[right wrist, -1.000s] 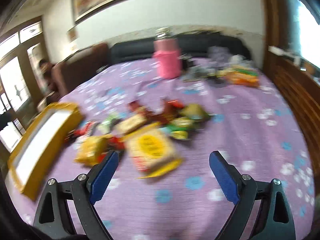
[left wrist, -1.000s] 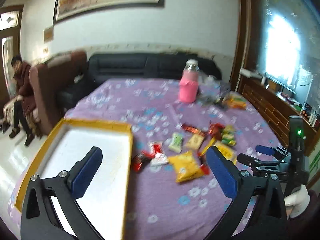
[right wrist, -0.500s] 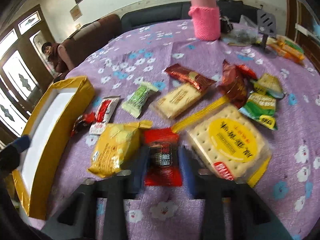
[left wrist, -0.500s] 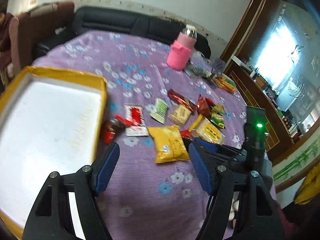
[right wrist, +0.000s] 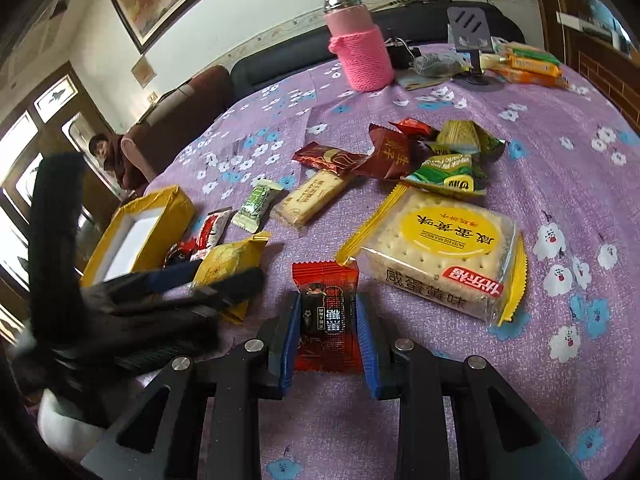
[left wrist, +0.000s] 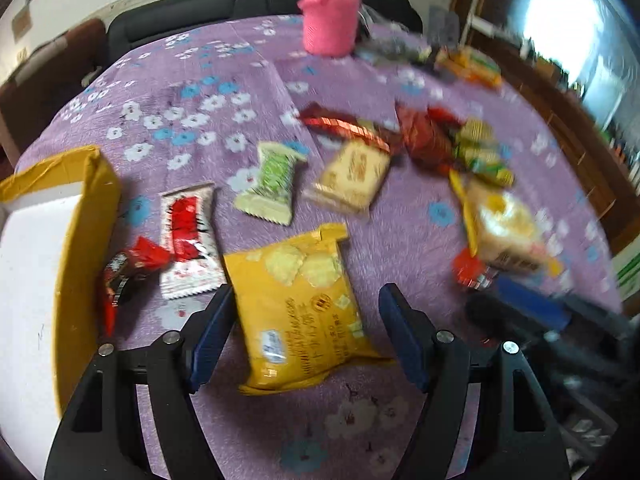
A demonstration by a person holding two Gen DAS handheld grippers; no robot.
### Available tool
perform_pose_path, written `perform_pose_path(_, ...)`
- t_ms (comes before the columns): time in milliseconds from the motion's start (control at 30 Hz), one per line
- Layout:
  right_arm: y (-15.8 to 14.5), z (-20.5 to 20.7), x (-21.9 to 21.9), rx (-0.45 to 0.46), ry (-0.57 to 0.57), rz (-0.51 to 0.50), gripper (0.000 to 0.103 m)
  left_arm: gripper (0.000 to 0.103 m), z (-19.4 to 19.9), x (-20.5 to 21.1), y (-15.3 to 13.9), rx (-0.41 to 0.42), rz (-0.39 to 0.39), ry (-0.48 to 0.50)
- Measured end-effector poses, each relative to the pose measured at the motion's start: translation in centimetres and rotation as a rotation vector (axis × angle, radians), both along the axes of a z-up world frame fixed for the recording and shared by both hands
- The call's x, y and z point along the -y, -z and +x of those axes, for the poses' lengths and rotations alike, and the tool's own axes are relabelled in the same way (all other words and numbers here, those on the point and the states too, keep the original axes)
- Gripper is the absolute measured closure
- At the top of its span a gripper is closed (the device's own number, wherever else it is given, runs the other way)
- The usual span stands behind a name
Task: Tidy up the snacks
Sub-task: 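Grasp the yellow cracker bag with the left tool while the right tool grasps a red candy, then carry both snacks over the white tray and open both tools to drop them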
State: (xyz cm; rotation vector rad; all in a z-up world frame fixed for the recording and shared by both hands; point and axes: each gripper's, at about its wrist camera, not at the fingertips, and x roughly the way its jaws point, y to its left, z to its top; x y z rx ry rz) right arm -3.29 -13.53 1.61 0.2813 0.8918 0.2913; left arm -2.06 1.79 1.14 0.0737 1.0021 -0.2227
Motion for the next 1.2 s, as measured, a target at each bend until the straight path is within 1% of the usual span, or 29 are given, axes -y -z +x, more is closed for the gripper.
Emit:
perform_pose_path(33,0.0,0.1,0.1,-0.001,0.001,0.004,0.075,0.034,-0.4,0.3,0.0,0.021,0.021,0.01)
perform_pose_path(67,0.0,0.2,0.1,0.0,0.002,0.004,0.075,0.052,-0.7,0.2,0.0,0.031,0.018,0.012)
perform_pose_path(100,0.1,0.2,0.1,0.002,0.003,0.001,0.075,0.058,-0.9,-0.1,-0.2,0.037,0.01,0.01)
perform_pose_path(167,0.2,0.3,-0.1,0.006,0.006,-0.002,0.075,0.059,-1.2,-1.0,-0.5,0.026,-0.054,0.008)
perform_pose_path(267,0.3,0.2,-0.2,0.018,0.011,-0.01,0.075,0.059,-1.9,-2.1,-1.4,0.035,-0.094,-0.007)
perform_pose_path(367,-0.2,-0.2,-0.6,0.042,0.012,-0.029,0.075,0.059,-3.5,-4.1,-3.4,0.063,-0.174,-0.022)
perform_pose_path(467,-1.8,-1.7,-1.4,0.091,0.011,-0.048,0.075,0.059,-5.7,-6.8,-5.7,0.11,-0.24,-0.04)
perform_pose_path(533,-3.1,-3.1,-2.1,0.113,-0.004,-0.043,0.075,0.058,-6.9,-8.9,-7.2,0.145,-0.271,-0.057)
perform_pose_path(667,-6.3,-4.8,-5.0,0.163,-0.07,-0.051,0.075,0.058,-8.9,-14.2,-9.1,0.192,-0.319,-0.12)
perform_pose_path(733,-7.8,-5.3,-7.1,0.17,-0.129,-0.019,0.076,0.058,-9.6,-16.7,-9.4,0.214,-0.31,-0.168)
perform_pose_path(800,-9.0,-5.2,-9.6,0.156,-0.2,0.02,0.076,0.058,-10.2,-19.3,-9.4,0.224,-0.292,-0.225)
perform_pose_path(867,-9.4,-5.0,-11.6,0.131,-0.263,0.066,0.076,0.058,-10.8,-22.1,-9.0,0.223,-0.264,-0.286)
perform_pose_path(900,-9.7,-4.8,-13.2,0.113,-0.312,0.099,0.076,0.058,-11.0,-23.0,-8.8,0.222,-0.248,-0.309)
perform_pose_path(967,-9.9,-4.5,-15.9,0.09,-0.38,0.136,0.076,0.058,-11.2,-25.2,-7.9,0.21,-0.21,-0.36)
perform_pose_path(1067,-9.1,-4.1,-20.2,0.043,-0.469,0.161,0.076,0.058,-10.9,-28.3,-6.1,0.173,-0.19,-0.427)
perform_pose_path(1200,-6.7,-3.0,-25.1,-0.041,-0.534,0.151,0.076,0.058,-10.7,-30.5,-4.1,0.128,-0.203,-0.48)
